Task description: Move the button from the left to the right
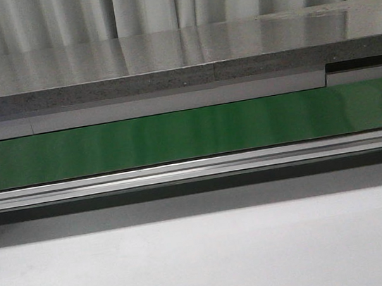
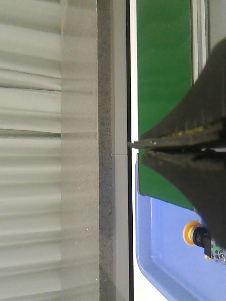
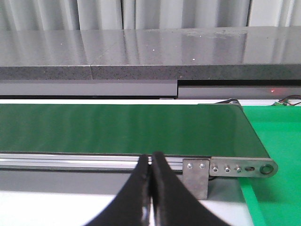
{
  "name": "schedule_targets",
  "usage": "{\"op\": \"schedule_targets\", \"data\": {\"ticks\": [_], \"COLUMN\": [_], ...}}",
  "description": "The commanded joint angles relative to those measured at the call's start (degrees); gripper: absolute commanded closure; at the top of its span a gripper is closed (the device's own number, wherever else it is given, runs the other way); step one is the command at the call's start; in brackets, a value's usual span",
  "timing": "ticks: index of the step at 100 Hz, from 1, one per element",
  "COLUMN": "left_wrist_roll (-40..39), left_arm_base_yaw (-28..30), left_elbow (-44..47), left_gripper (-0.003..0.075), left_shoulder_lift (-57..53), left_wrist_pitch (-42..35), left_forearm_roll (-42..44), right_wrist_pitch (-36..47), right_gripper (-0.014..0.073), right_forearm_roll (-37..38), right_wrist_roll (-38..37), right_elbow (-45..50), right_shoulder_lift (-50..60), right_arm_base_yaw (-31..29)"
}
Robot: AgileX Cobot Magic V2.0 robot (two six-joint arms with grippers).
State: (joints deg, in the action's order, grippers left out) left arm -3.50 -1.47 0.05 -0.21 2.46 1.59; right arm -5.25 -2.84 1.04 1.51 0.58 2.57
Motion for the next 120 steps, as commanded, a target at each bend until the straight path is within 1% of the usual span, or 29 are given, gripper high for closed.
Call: {"op": "schedule_targets", "data": {"ticks": [1, 51, 62, 70, 82, 89, 96, 108, 120], "left_wrist_roll": [-0.3, -0.3, -0.3, -0.3, -0.3, -0.3, -0.3, -0.3, -0.3], "left_arm_base_yaw": [-0.5, -0.5, -0.5, -0.5, -0.5, -0.5, -0.5, -0.5, -0.5], "left_elbow": [2.6, 2.6, 1.5, -0.9, -6.9, -11.5, -16.9, -26.9, -35.6], "left_gripper": [0.0741, 0.0741, 0.0741, 0.0741, 0.0741, 0.0741, 0.0741, 0.0741, 0.0741], "left_shoulder_lift": [-1.7, -1.7, -1.7, -1.0, 2.2, 5.4, 9.7, 18.2, 26.6], "left_wrist_pitch": [-4.8, -5.8, -6.0, -4.5, 1.0, 5.6, 11.9, 25.3, 35.6], "left_forearm_roll": [0.1, 0.1, 0.1, 0.1, 0.1, 0.1, 0.1, 0.1, 2.1], "right_wrist_pitch": [4.6, 4.6, 4.6, 4.6, 4.6, 4.6, 4.6, 4.6, 4.6], "right_gripper": [0.0662, 0.0662, 0.0662, 0.0662, 0.0662, 0.0662, 0.0662, 0.0662, 0.0662], "right_forearm_roll": [0.7, 0.7, 0.7, 0.7, 0.7, 0.7, 0.7, 0.7, 0.7], "right_wrist_roll": [0.1, 0.1, 0.1, 0.1, 0.1, 0.1, 0.1, 0.1, 0.1], "right_elbow": [-0.9, -0.9, -0.9, -0.9, -0.9, -0.9, -0.9, -0.9, -0.9], "right_shoulder_lift": [1.0, 1.0, 1.0, 1.0, 1.0, 1.0, 1.0, 1.0, 1.0], "right_arm_base_yaw": [0.1, 0.1, 0.1, 0.1, 0.1, 0.1, 0.1, 0.1, 0.1]}}
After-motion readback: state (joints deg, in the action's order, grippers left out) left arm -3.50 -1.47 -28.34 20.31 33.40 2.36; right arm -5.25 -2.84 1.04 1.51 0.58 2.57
